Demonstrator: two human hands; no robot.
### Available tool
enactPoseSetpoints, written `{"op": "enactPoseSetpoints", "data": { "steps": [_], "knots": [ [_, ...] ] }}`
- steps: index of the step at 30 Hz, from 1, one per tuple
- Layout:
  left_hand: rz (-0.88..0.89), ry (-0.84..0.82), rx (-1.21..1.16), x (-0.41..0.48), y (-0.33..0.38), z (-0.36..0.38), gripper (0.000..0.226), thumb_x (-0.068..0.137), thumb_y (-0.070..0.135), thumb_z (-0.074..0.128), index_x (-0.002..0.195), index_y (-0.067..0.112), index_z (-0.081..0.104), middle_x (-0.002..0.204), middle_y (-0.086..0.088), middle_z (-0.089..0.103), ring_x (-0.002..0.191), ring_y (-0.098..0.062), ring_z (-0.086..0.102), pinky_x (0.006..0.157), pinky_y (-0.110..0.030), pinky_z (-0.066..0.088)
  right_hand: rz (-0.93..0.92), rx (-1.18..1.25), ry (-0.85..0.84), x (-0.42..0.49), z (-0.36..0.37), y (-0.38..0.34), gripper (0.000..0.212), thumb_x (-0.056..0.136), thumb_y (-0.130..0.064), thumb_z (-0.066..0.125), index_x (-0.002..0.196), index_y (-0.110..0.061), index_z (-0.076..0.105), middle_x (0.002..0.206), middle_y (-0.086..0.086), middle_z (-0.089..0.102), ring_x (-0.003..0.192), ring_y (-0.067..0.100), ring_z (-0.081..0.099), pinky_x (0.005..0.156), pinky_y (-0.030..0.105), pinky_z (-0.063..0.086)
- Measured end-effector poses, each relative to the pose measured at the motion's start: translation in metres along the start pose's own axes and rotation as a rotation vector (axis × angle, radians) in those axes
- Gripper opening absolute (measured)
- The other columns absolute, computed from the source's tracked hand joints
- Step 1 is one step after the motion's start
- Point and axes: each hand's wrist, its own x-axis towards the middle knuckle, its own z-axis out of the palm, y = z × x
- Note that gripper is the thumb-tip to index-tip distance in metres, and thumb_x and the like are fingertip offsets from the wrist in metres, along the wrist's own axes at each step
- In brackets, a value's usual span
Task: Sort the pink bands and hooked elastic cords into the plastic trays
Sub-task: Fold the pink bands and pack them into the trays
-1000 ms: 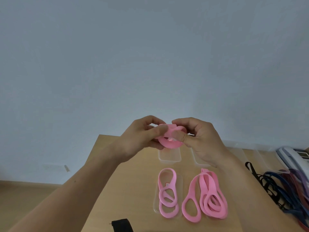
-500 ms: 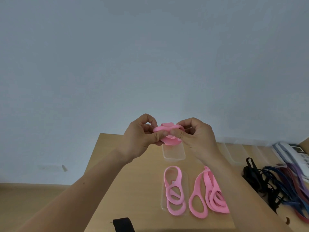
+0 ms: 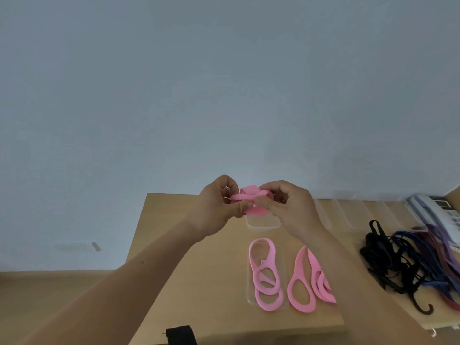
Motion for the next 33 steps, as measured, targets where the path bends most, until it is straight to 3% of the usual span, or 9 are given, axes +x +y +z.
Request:
{"op": "enactPoseSetpoints", "data": {
  "steps": [4, 10, 14, 17, 19, 22, 24, 27, 33],
  "knots": [
    [-0.025, 0.035, 0.02, 0.022, -0.02, 0.012, 0.028, 0.081, 0.006, 0.078, 0.082, 0.013, 0.051, 0.075, -0.016, 0.07, 0.062, -0.023, 0.065, 0.063, -0.035, 0.053, 0.04, -0.092, -0.11, 0.016, -0.012, 0.025, 0.036, 0.079, -0.014, 0.08, 0.093, -0.045, 0.068, 0.083, -0.018, 0.071, 0.072, 0.004, 0.065, 0.066, 0.015, 0.05],
    [-0.14, 0.021, 0.147, 0.065, -0.054, 0.048, 0.029, 0.083, 0.022, 0.078, 0.082, 0.017, 0.049, 0.076, -0.013, 0.07, 0.054, -0.013, 0.061, 0.059, -0.03, 0.051, 0.089, -0.184, -0.081, 0.051, -0.023, 0.085, 0.024, 0.084, -0.016, 0.074, 0.096, -0.037, 0.073, 0.078, -0.023, 0.068, 0.065, -0.009, 0.06, 0.061, 0.007, 0.042],
    [-0.231, -0.029, 0.275, 0.1, -0.078, 0.068, 0.024, 0.088, 0.023, 0.072, 0.088, 0.017, 0.049, 0.08, -0.009, 0.068, 0.054, -0.01, 0.06, 0.053, -0.02, 0.046, 0.1, -0.286, -0.104, 0.074, -0.028, 0.13, 0.021, 0.085, -0.015, 0.073, 0.105, -0.022, 0.074, 0.084, -0.018, 0.067, 0.077, 0.005, 0.065, 0.072, 0.02, 0.05],
    [-0.286, -0.085, 0.419, 0.121, -0.097, 0.075, 0.024, 0.092, 0.031, 0.066, 0.096, 0.016, 0.048, 0.083, -0.008, 0.067, 0.06, -0.015, 0.058, 0.047, -0.016, 0.04, 0.051, -0.351, -0.153, 0.089, -0.03, 0.156, 0.022, 0.084, -0.011, 0.073, 0.103, -0.021, 0.075, 0.08, -0.019, 0.064, 0.076, 0.009, 0.065, 0.074, 0.023, 0.053],
    [-0.286, -0.123, 0.528, 0.132, -0.108, 0.076, 0.025, 0.093, 0.035, 0.064, 0.099, 0.017, 0.049, 0.085, -0.002, 0.063, 0.069, -0.017, 0.056, 0.055, -0.019, 0.042, 0.023, -0.37, -0.202, 0.098, -0.03, 0.173, 0.022, 0.084, -0.01, 0.071, 0.101, -0.023, 0.074, 0.081, -0.015, 0.067, 0.074, 0.011, 0.065, 0.072, 0.024, 0.053],
    [-0.279, -0.184, 0.726, 0.146, -0.123, 0.078, 0.03, 0.092, 0.04, 0.063, 0.108, 0.015, 0.057, 0.103, -0.007, 0.066, 0.094, -0.026, 0.06, 0.081, -0.038, 0.05, 0.022, -0.446, -0.311, 0.108, -0.027, 0.197, 0.015, 0.087, -0.015, 0.065, 0.101, -0.021, 0.069, 0.086, -0.003, 0.07, 0.075, 0.016, 0.062, 0.064, 0.026, 0.047],
    [-0.222, -0.2, 0.937, 0.151, -0.133, 0.08, 0.034, 0.09, 0.046, 0.062, 0.111, 0.019, 0.062, 0.107, -0.004, 0.066, 0.106, -0.023, 0.055, 0.092, -0.037, 0.044, 0.009, -0.52, -0.352, 0.112, -0.026, 0.209, 0.018, 0.089, -0.019, 0.064, 0.107, -0.019, 0.068, 0.092, 0.001, 0.071, 0.079, 0.018, 0.062, 0.065, 0.025, 0.043],
    [-0.105, -0.17, 1.131, 0.154, -0.146, 0.082, 0.035, 0.092, 0.05, 0.057, 0.112, 0.024, 0.066, 0.104, 0.001, 0.067, 0.115, -0.021, 0.047, 0.1, -0.033, 0.031, -0.017, -0.599, -0.398, 0.119, -0.023, 0.216, 0.027, 0.092, -0.023, 0.062, 0.118, -0.017, 0.067, 0.103, 0.006, 0.072, 0.092, 0.026, 0.066, 0.074, 0.03, 0.049],
    [-0.028, -0.161, 1.303, 0.158, -0.16, 0.086, 0.036, 0.092, 0.056, 0.05, 0.11, 0.029, 0.068, 0.106, 0.006, 0.065, 0.121, -0.022, 0.041, 0.102, -0.033, 0.021, -0.102, -0.891, -0.463, 0.129, -0.011, 0.226, 0.026, 0.096, -0.032, 0.054, 0.117, -0.02, 0.064, 0.115, 0.005, 0.064, 0.088, 0.029, 0.065, 0.065, 0.03, 0.041]
  ]
}}
